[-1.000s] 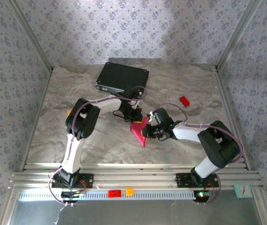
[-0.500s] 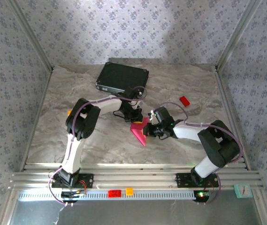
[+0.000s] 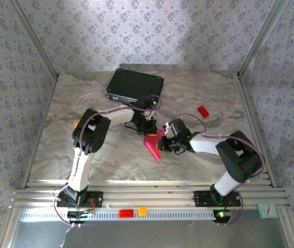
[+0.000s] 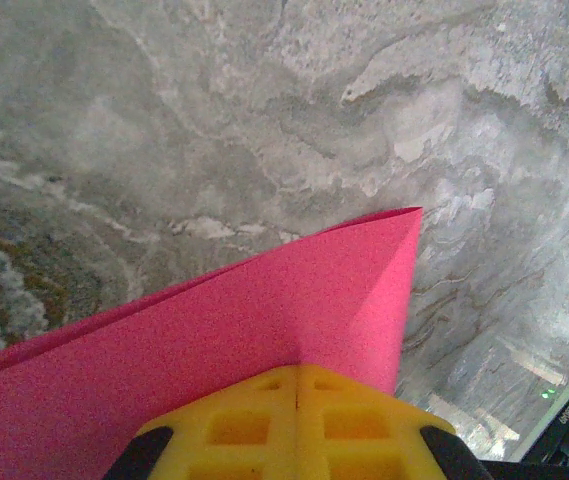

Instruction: Fold a paper plane with a square sheet of paper (pick it up from the middle)

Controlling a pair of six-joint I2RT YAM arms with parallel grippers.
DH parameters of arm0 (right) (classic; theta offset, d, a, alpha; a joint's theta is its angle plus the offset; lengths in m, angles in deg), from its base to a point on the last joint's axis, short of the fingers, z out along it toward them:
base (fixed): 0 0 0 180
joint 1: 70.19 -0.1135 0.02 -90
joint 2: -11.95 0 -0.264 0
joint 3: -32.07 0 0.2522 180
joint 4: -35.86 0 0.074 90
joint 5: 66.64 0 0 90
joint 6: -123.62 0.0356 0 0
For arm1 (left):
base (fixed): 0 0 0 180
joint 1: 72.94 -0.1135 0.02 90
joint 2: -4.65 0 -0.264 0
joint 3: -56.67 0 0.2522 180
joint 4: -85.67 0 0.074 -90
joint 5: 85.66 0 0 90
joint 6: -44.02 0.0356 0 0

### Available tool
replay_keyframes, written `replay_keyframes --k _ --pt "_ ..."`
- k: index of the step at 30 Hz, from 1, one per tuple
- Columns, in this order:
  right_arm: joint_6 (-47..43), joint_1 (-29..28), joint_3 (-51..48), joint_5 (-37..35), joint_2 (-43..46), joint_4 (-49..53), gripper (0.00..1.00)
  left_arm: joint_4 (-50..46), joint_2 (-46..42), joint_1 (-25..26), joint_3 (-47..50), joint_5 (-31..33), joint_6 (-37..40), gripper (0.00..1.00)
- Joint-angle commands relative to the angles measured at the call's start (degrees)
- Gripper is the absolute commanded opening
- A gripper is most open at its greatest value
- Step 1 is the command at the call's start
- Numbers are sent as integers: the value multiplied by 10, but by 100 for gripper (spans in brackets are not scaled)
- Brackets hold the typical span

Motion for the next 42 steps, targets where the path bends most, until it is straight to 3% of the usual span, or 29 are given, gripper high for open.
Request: replay_keyframes --k 1,42 --pt "-6 2 18 1 -10 -1 0 -34 14 7 -10 11 10 6" --pt "-14 -14 17 -21 -40 25 0 -44 13 7 -29 17 17 8"
